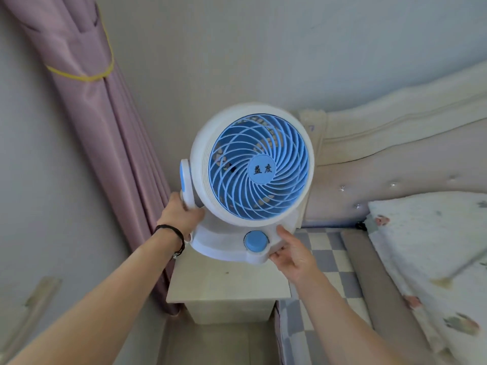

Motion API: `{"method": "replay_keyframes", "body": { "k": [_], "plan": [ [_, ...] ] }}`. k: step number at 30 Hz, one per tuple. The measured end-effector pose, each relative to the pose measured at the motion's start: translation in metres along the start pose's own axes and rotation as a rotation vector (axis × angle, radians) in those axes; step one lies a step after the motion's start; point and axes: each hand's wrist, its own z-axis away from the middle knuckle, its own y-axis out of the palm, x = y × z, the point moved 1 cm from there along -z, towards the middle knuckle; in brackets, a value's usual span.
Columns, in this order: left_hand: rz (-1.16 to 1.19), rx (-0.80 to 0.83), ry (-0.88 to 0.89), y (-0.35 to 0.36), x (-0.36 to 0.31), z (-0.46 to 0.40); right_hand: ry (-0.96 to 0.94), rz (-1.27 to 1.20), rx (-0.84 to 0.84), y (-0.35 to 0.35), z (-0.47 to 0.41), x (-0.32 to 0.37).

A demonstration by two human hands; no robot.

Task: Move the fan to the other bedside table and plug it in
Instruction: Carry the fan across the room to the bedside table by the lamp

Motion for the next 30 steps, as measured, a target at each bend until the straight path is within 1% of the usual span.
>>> {"method": "replay_keyframes", "body": {
  "k": [5,13,19,22,25,27,30],
  "plan": [
    [0.006,0.063,0.085,-0.003,-0.031,0.029,-0.084,-0.024,0.022,-0.003,0.051,0.023],
    [-0.049,0.133,0.229,0.022,-0.096,0.081,-0.206,-0.041,0.137,-0.034,0.122,0.066],
    [0.004,0.221,0.349,0.058,-0.129,0.104,-0.325,-0.056,0.086,-0.059,0.163,0.110],
    [0.132,0.309,0.392,0.080,-0.139,0.120,-0.398,-0.112,0.046,-0.071,0.186,0.129],
    [0.249,0.418,0.436,0.089,-0.147,0.137,-0.454,-0.159,0.029,-0.073,0.206,0.134],
    [0.287,0.500,0.446,0.092,-0.151,0.147,-0.490,-0.202,0.000,-0.072,0.219,0.129],
    [0.283,0.618,0.420,0.094,-0.151,0.156,-0.540,-0.255,-0.019,-0.069,0.240,0.114]
  ]
}}
